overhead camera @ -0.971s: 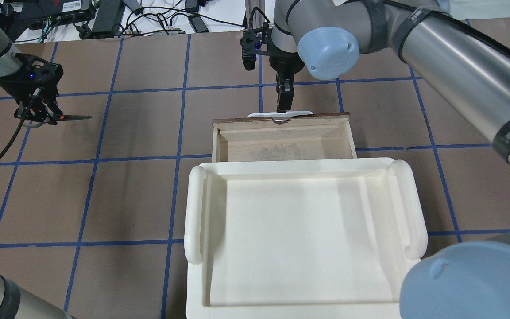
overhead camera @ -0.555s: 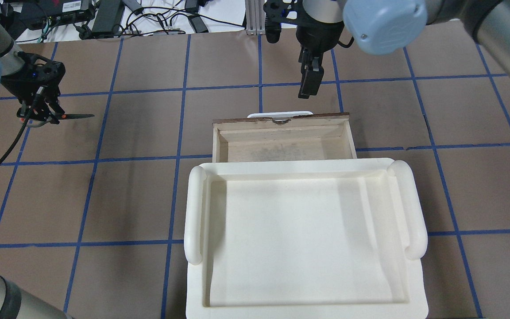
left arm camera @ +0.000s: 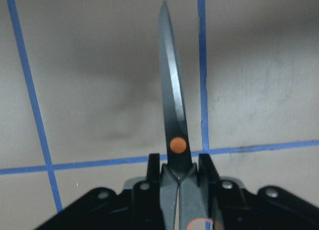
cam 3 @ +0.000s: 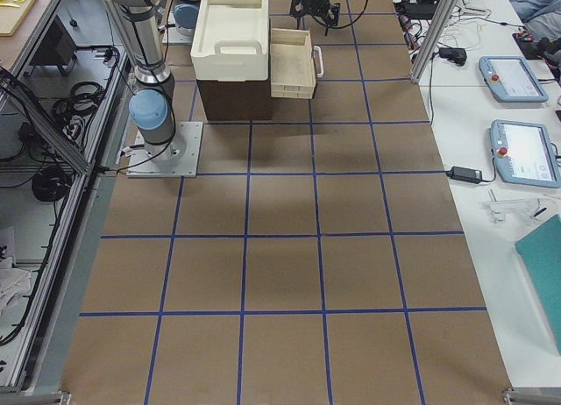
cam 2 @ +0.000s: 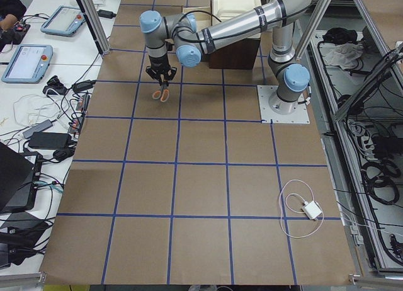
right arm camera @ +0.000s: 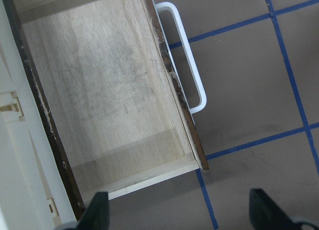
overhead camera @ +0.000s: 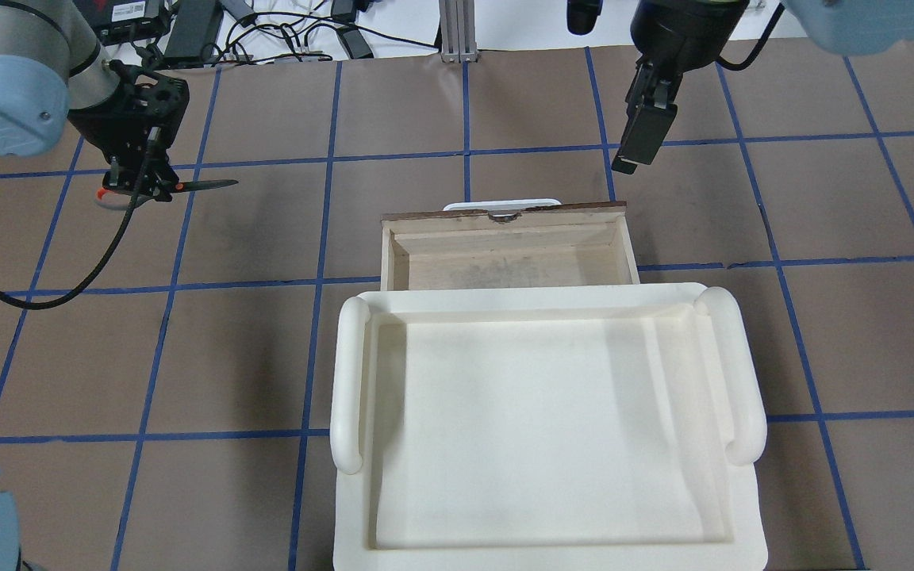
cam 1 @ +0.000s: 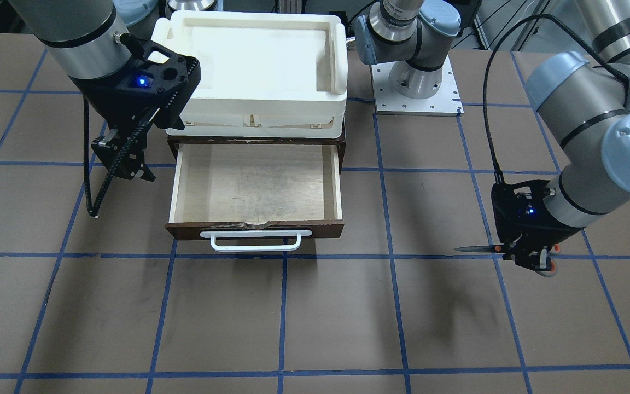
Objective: Place scissors in drawer with both arms
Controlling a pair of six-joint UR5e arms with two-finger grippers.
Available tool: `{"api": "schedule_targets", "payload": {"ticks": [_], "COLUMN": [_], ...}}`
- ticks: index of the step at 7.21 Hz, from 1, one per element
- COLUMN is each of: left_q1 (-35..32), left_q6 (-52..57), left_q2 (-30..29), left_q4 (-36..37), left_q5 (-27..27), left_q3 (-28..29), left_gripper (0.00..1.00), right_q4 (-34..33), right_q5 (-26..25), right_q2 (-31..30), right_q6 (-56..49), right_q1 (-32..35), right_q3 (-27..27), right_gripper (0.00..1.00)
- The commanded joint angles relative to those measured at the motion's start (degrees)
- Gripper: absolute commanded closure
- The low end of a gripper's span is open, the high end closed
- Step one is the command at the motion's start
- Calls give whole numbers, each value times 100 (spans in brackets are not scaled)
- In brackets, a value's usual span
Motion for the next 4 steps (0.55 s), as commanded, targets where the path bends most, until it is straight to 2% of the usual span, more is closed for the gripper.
{"api": "schedule_targets", "payload": {"ticks": [1,3,4], "left_q1": [-601,-1242,-1655], "left_q6": [-925,-1865,-2418], "left_q2": [268,401,410], "left_q4": [-176,-203,-203], "left_q5": [17,18,26], "left_q3": [1,-7,-7], "left_gripper": [100,100,100], "right_q4": [-288,-203,24], "right_q5": [-461,-475,-448], "right_q2": [-142,-212,-422], "right_q6": [1516,2983,3173], "right_q1": [-27,-27,-27], "right_q3": [11,98,264], "right_gripper": [0,0,0]}}
